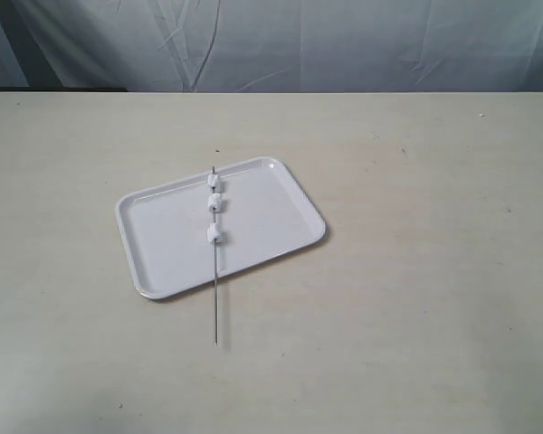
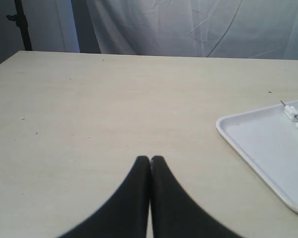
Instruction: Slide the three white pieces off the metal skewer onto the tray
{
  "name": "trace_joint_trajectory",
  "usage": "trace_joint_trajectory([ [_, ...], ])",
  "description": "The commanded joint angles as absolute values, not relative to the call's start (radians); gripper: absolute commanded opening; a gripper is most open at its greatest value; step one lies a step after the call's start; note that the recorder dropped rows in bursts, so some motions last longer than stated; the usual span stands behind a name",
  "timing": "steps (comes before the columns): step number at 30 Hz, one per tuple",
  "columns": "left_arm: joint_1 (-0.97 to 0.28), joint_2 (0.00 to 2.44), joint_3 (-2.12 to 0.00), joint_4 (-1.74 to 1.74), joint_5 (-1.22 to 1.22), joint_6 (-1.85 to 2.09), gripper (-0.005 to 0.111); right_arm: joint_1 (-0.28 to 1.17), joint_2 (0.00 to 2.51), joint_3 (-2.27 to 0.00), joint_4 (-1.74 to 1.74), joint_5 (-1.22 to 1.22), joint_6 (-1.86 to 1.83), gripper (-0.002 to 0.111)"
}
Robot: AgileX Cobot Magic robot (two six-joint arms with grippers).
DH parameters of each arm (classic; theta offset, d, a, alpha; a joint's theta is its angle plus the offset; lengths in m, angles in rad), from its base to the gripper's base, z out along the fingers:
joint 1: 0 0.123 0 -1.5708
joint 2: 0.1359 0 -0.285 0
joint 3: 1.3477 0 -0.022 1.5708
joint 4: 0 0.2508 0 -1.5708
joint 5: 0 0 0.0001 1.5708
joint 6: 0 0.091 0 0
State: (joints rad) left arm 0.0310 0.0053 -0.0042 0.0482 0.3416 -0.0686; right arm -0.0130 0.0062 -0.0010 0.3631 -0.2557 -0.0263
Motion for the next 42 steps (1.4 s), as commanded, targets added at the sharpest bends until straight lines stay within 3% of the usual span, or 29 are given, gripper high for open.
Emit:
trace_joint_trajectory([
  [1, 0.033, 0.000, 0.000, 0.044, 0.335, -0.068, 0.000, -0.009, 0.000, 0.000, 0.387, -0.280, -0.027, -0.001],
  [14, 0.033, 0.000, 0.000, 0.086, 0.249, -0.068, 0.000, -0.009, 0.000, 0.000, 0.396, -0.311, 0.000, -0.001],
  [24, 0.033, 0.000, 0.000, 0.079, -0.478, -0.076, 0.000, -0.009, 0.000, 0.000, 0.350, -0.507, 0.154, -0.001],
  [29, 0.033, 0.000, -0.001, 0.064, -0.793, -0.081, 0.000, -0.009, 0.000, 0.000, 0.140, -0.606, 0.268, -0.001],
  [36, 0.033, 0.000, -0.128, 0.156, -0.561, -0.143, 0.000, -0.009, 0.121, -0.221, -0.225, -0.574, 0.274, -0.001],
  [38, 0.033, 0.037, -0.186, 0.341, -0.463, -0.226, 0.000, -0.009, 0.194, -0.373, -0.325, -0.361, 0.338, -0.001],
  [42, 0.025, 0.191, -0.275, 0.682, -0.174, -0.756, 0.000, -0.009, 0.411, -0.584, -0.342, 0.008, 0.421, -0.001],
])
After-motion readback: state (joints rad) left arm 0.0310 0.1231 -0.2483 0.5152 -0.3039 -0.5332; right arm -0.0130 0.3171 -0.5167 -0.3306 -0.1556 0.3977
